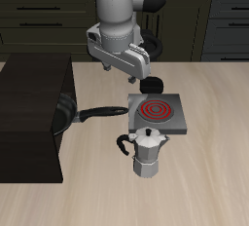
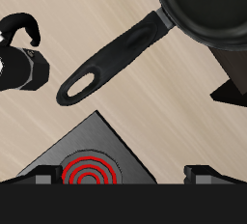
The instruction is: Place the frypan on top of the shelf
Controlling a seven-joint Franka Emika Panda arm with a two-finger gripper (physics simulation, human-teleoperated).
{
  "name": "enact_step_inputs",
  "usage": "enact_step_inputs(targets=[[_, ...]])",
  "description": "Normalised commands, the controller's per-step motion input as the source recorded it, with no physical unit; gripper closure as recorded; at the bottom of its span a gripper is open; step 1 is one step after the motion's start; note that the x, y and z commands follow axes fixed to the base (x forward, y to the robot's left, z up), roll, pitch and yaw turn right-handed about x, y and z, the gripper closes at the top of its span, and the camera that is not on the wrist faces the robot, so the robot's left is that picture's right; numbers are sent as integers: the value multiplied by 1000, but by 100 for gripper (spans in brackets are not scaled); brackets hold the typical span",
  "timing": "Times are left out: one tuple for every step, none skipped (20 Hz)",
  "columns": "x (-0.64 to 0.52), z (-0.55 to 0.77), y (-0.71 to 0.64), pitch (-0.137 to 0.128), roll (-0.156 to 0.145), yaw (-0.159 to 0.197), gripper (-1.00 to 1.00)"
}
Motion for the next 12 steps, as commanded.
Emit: enact_step_inputs(targets=[[47, 47, -9, -78, 10, -76, -100], [36, -7, 64, 0, 0, 0, -100], [97, -95, 62, 8, 35, -57, -100], [4, -69, 34, 10, 13, -66, -100], [85, -11, 180, -38, 16, 11, -100], [75, -132, 88, 6, 72, -83, -100], [47, -45, 112, -24, 40, -116, -100], [45, -32, 130, -39, 40, -58, -100], [50, -94, 58, 19, 7, -31, -100], [34, -61, 172, 0, 63, -146, -100], [26, -16, 117, -31, 20, 20, -100], [79, -108, -19, 16, 3, -60, -100]])
